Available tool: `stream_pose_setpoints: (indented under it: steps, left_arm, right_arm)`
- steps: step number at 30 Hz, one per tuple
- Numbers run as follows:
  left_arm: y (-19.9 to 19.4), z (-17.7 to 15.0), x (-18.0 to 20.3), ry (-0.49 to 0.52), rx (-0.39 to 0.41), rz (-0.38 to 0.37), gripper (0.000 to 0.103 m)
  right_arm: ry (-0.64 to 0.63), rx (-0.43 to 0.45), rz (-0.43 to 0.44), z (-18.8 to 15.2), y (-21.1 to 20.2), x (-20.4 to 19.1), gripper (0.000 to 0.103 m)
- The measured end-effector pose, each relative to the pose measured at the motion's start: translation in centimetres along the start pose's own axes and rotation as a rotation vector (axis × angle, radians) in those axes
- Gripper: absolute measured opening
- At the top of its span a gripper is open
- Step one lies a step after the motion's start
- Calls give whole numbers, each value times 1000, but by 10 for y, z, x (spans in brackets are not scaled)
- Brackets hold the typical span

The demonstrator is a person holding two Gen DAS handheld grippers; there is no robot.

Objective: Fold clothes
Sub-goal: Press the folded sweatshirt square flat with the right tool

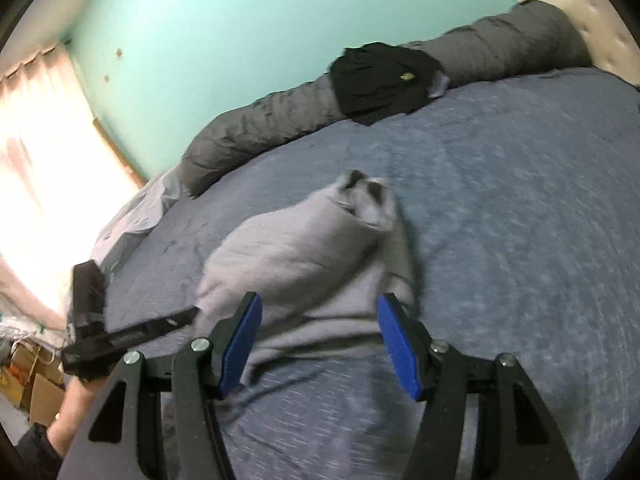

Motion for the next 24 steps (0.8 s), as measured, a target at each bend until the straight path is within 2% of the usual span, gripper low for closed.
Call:
stream_pose_setpoints:
  steps: [2,3,5,7,9,12,15,19,24]
  left_arm:
    - [3,-1,0,1,-8,0,48]
    - [4,-1,1,2,-14,-2,48]
    - [7,-4,1,1,-23,-2,48]
    - [9,-4,2,5,-28,-1,48]
    - [9,-5,2,11,-33,4,48]
    - [11,-6,3,22,-48,7,48]
    - [14,-8,6,39,-65,-9,48]
    - [9,-8,16,95,-60,17,48]
    - [-15,3,34,140,28,-13,48]
  right_arm:
    - [-47,-18,19,15,6,-18,39]
    - [-68,-29,26,23,9,-25,37]
    - [-106,-53,21,41,18,-36,22]
    - [-136,-85,1,54,30,-42,19]
    - [-178,-142,-73,61,51,-41,17]
    - [-159,-230,-146,52,77,-21,15]
    - [-101,-286,-198,33,92,11,4]
    - [-30,-268,-188,12,93,35,1]
    - [-36,-221,-191,5,93,40,1]
Point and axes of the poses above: each gripper's, at about its wrist camera, not at the fingertips, and y roughly the way its jaws point, x to its right, z to its top, the point moved 8 cm from there along y, roughly the way its jaws point, and after that the axes turned 10 degrees about -x, right-handed, at the moved point
